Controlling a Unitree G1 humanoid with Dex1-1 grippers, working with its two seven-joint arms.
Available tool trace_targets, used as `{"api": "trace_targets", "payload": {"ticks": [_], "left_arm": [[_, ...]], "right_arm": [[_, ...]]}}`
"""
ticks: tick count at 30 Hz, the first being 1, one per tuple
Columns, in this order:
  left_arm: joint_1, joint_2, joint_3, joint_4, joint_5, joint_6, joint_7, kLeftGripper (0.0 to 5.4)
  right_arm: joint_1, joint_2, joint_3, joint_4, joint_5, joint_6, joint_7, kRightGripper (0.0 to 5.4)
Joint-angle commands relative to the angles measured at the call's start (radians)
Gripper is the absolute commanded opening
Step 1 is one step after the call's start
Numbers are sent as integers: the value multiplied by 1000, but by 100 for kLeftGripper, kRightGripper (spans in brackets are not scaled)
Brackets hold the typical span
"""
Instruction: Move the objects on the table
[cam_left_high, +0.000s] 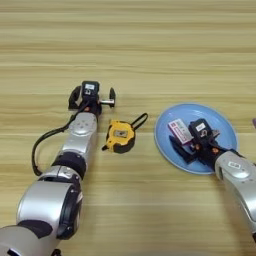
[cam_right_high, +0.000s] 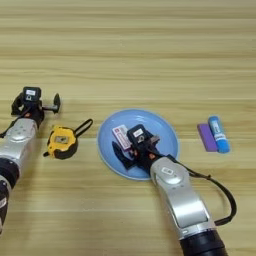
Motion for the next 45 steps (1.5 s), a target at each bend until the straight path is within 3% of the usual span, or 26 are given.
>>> {"api": "trace_targets", "payload": {"ticks": [1, 14, 22, 30, 37, 45], "left_arm": [[-10, -5, 0, -6, 9, 1, 5, 540], [-9, -8, 7, -11, 0, -9, 8, 540], [-7, -9, 16, -19, -2, -17, 29, 540], [-9, -7, 22, -15, 3, -17, 41, 540], [-10, -5, 22, -14, 3, -16, 40, 540], [-11, -6, 21, -13, 4, -16, 41, 540]], "right_arm": [[-4, -4, -9, 22, -1, 25, -2, 357], [-7, 1, -26, 29, 13, 12, -6, 213], [0, 4, -76, -40, 37, -8, -24, 211], [2, -50, -231, -109, 74, -4, -54, 211], [-6, -114, -368, -30, 90, -33, -73, 211], [-24, -133, -375, 131, 71, -79, -76, 211]]}}
